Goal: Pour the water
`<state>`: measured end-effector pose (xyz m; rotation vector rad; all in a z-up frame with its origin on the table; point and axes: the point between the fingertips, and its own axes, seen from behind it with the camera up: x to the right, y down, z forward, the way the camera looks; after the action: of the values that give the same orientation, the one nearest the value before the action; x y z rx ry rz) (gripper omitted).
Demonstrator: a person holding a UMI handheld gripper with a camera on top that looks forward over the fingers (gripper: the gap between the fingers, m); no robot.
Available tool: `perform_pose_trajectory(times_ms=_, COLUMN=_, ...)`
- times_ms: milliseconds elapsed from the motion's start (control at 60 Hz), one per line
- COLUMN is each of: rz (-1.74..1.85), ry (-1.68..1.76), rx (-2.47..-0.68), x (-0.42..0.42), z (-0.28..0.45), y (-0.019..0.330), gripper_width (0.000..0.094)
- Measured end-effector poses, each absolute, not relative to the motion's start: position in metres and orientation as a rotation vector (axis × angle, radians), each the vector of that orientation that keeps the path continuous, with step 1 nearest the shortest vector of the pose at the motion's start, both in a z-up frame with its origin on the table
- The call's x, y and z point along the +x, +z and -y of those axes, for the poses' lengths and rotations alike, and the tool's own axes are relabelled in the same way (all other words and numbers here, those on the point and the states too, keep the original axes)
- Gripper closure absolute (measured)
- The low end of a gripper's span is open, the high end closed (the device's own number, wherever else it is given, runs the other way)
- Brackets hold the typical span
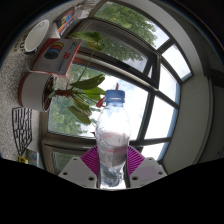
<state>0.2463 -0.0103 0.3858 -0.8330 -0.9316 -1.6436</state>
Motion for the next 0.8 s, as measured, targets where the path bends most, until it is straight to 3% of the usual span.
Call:
perform_pose_trajectory(times_ms=250, rz=1.523, ry=-1.672, rx=-0.419, x=0.118, z=-0.031, y=0.286, gripper_width=0.0617)
perform_pose_trajectory(times_ms=417, rz=1.636, ry=-1.626, rx=-0.344, x=0.098, z=-0.040, y=0.254, gripper_width=0.0618)
perform_pose_trajectory(times_ms=533, rz=1.573, ry=-1.597, rx=-0.390, x=0.095, z=-0.036, y=0.269, gripper_width=0.0617)
perform_pose_trajectory(times_ms=617, rz=1.416, ry=-1.511, rx=-0.506, x=0.101, z=-0.026, y=0.320, gripper_width=0.0616)
perform_pose_trajectory(times_ms=700, rz=1.147, ry=-1.358, rx=-0.720, x=0.130, z=-0.010, y=0.383, gripper_width=0.0618)
perform_pose_trajectory(times_ms=800, rz=0.790, ry=-1.012, rx=-1.006, x=0.165, z=-0.005, y=0.431, gripper_width=0.0618)
